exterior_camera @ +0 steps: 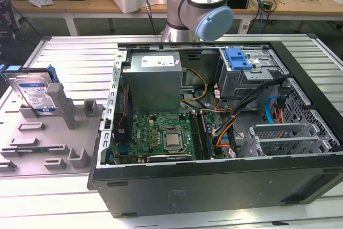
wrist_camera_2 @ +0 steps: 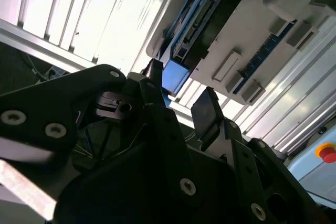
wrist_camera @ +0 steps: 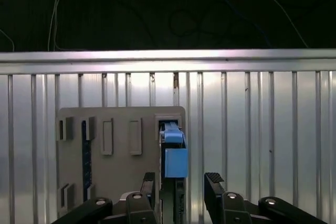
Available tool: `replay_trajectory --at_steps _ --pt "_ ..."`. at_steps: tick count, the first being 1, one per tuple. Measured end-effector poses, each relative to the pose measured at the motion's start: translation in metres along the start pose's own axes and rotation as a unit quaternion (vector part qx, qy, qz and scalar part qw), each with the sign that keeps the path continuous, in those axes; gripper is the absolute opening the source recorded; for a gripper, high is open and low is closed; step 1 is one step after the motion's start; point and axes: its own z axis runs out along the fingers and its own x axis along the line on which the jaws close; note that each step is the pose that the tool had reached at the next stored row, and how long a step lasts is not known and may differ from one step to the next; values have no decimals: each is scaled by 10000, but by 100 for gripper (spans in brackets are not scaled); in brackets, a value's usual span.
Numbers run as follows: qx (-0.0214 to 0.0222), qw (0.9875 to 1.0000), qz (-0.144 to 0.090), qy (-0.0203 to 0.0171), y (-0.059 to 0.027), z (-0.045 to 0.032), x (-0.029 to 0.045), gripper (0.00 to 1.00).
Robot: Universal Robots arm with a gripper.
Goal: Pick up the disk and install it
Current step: 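Pick up the disk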
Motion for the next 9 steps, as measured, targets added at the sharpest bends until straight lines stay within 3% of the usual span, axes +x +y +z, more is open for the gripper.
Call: replay_trajectory --at_steps 9 --pt "1 10000 -89 2 0 11 6 50"
